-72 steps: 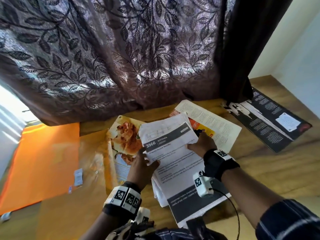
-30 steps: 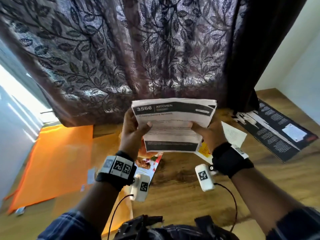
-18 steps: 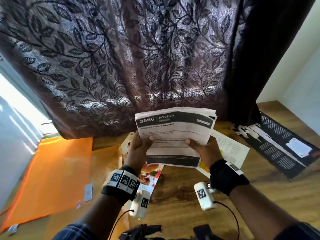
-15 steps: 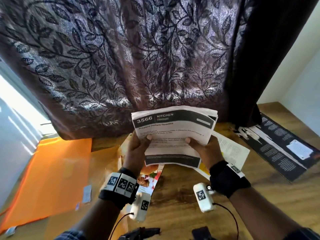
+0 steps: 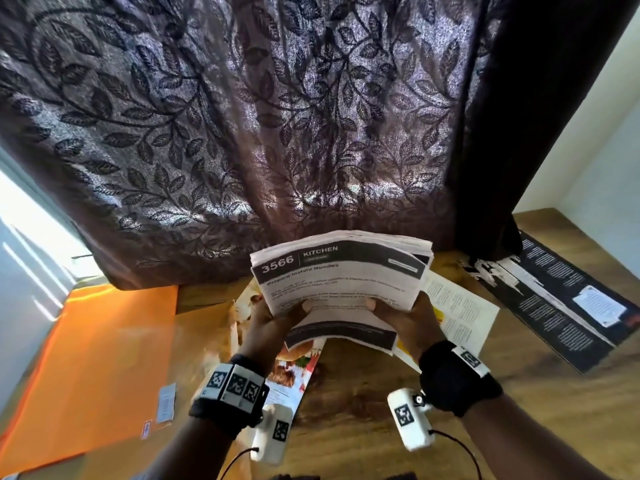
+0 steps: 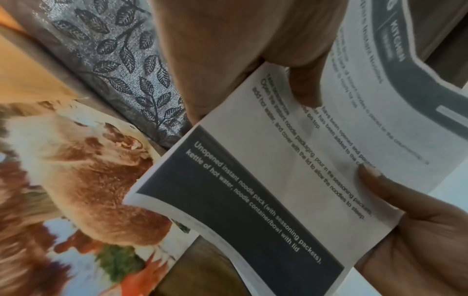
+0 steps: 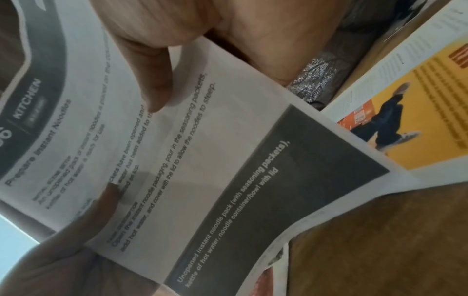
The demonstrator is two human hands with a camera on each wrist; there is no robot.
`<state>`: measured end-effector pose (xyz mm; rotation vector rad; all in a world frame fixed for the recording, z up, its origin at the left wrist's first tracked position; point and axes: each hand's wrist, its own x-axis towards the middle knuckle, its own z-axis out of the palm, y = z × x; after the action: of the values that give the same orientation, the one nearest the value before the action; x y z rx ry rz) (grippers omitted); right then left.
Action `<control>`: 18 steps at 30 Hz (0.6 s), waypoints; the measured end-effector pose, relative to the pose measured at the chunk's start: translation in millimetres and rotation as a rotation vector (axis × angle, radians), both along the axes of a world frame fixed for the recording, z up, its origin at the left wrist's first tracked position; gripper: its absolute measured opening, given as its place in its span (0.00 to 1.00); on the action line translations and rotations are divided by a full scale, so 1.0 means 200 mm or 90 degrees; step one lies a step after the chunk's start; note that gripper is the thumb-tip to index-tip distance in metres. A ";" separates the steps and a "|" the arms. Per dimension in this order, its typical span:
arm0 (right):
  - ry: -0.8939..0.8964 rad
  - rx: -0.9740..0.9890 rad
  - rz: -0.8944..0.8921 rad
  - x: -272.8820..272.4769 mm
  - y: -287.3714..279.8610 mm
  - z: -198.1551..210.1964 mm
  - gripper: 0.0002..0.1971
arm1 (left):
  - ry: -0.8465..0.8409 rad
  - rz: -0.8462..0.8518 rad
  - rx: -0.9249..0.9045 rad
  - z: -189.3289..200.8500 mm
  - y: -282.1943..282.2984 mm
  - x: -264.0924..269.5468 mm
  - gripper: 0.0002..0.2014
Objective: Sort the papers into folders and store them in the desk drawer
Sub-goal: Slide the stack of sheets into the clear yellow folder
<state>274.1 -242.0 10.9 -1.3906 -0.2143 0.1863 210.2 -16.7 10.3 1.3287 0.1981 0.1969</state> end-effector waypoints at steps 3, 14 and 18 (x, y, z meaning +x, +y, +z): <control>-0.018 -0.004 0.003 -0.01 -0.02 -0.04 0.18 | -0.014 -0.028 0.039 -0.03 0.01 0.00 0.16; -0.007 -0.029 0.030 -0.01 -0.07 -0.06 0.15 | -0.024 -0.088 0.064 -0.04 -0.02 0.00 0.24; -0.036 -0.015 0.026 0.03 -0.10 0.00 0.13 | -0.049 -0.071 0.042 0.09 0.01 0.00 0.19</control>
<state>280.0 -262.3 10.8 -1.4175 -0.2882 0.1832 210.7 -15.2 27.8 1.3903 0.0525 0.1618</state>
